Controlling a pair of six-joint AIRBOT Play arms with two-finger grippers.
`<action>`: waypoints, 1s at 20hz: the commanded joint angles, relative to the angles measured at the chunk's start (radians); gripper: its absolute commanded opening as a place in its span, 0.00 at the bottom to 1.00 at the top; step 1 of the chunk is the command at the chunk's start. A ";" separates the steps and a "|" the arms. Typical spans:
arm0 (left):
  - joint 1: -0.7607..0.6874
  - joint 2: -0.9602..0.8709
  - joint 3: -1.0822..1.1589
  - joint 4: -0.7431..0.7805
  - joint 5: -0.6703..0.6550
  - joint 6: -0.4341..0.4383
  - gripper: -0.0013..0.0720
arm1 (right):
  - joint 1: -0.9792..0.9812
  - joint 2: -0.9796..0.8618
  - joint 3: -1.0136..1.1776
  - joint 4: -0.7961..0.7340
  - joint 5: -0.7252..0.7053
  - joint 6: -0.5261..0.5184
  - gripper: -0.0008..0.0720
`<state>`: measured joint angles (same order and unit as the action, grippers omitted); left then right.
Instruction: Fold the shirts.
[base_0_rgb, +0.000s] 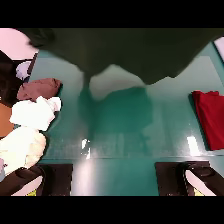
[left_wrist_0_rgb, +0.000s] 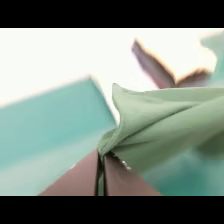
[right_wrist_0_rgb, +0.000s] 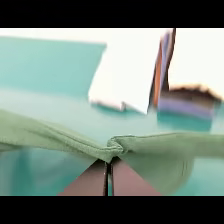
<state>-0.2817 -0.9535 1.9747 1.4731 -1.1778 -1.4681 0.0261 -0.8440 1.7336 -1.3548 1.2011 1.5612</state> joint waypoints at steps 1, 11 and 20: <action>0.001 0.116 0.014 0.005 0.125 -0.001 0.05 | -0.001 0.025 0.159 -0.010 0.036 -0.002 0.04; 0.001 -0.178 0.008 0.028 -0.055 0.003 0.05 | 0.000 -0.290 0.261 -0.006 0.117 0.010 0.04; 0.007 -0.758 -0.174 0.073 -0.091 0.003 0.05 | 0.080 -0.701 -0.096 -0.006 -0.060 0.008 0.04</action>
<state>-0.2760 -1.5665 1.8542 1.5295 -1.2800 -1.4654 0.0803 -1.4292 1.7103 -1.3678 1.2156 1.5681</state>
